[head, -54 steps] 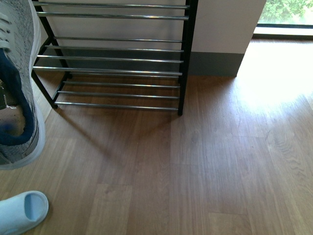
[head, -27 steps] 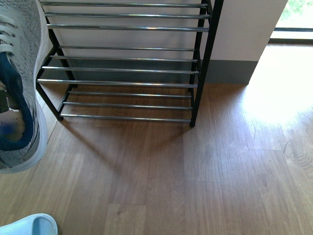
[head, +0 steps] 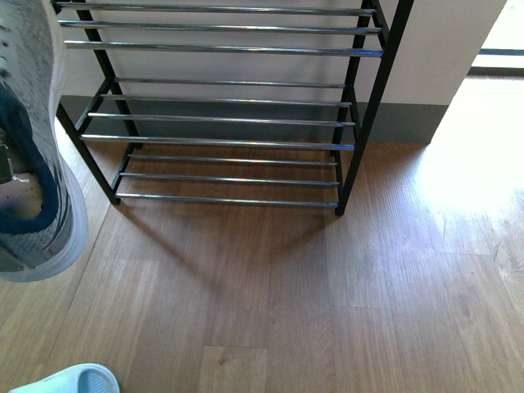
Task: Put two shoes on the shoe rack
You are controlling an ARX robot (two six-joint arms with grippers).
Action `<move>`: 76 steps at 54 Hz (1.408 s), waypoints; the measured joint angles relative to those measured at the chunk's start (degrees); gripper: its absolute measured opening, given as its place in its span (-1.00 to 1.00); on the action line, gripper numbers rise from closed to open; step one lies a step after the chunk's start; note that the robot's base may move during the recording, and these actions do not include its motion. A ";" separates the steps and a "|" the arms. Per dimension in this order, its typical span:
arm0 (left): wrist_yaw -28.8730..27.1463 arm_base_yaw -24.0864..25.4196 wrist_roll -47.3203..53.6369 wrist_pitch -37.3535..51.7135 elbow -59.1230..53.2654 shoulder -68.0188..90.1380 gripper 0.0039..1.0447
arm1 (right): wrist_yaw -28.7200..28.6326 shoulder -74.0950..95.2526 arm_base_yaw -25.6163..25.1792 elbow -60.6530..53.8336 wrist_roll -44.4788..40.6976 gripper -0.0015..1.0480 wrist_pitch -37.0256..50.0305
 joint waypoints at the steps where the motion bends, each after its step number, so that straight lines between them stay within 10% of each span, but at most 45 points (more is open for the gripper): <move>1: 0.02 0.00 0.04 0.00 0.00 0.00 -0.96 | 0.37 0.02 0.00 0.00 0.00 -0.97 0.00; 54: -0.02 -0.02 0.15 0.00 -0.02 -0.02 -0.96 | 0.46 0.04 -0.09 -0.07 0.00 -0.97 0.00; 59: -0.04 -0.02 0.15 0.00 -0.02 -0.02 -0.96 | -13.09 1.18 -0.35 -0.37 -7.23 -0.97 5.60; 66: 0.04 -0.04 0.15 0.00 -0.02 0.00 -0.96 | -11.23 -1.86 10.16 4.02 -6.73 -0.97 -2.01; 76: 0.00 -0.04 0.15 0.00 -0.02 0.00 -0.96 | 8.24 1.05 35.32 16.09 5.68 -0.97 -8.33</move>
